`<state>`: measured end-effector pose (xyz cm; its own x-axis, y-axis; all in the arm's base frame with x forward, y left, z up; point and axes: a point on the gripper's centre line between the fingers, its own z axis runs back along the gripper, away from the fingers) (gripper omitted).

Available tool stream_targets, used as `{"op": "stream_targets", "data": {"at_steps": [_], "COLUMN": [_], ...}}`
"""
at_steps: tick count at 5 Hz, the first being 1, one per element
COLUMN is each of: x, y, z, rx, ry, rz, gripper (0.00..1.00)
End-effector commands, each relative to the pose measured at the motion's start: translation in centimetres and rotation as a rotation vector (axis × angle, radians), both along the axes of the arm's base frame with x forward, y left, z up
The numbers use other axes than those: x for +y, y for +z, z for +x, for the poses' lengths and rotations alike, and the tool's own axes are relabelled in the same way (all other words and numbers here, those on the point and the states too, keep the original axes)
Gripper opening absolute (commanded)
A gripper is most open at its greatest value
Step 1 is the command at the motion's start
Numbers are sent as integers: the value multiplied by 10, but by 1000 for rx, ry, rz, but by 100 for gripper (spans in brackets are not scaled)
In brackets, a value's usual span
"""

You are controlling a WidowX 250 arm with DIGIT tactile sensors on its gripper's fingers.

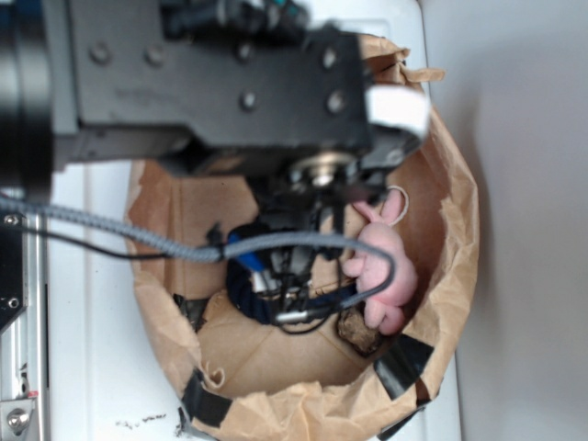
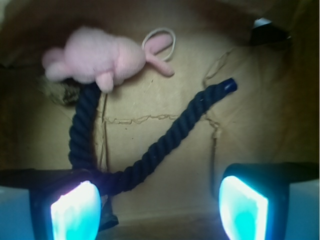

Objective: Grab the blue rope.

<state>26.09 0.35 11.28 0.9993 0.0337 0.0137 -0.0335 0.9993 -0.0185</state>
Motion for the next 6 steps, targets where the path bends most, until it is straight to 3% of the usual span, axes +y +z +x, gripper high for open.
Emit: {"op": "stream_targets", "data": {"at_steps": [1, 3, 4, 5, 6], "x": [3, 3, 0, -1, -5], "y": [8, 8, -5, -19, -37], "z": [4, 4, -2, -6, -18], "rx": [-34, -34, 7, 1, -34], "ry": [8, 8, 57, 202, 354], "rz": [4, 4, -13, -92, -90], "gripper": [100, 100, 100, 100, 100]}}
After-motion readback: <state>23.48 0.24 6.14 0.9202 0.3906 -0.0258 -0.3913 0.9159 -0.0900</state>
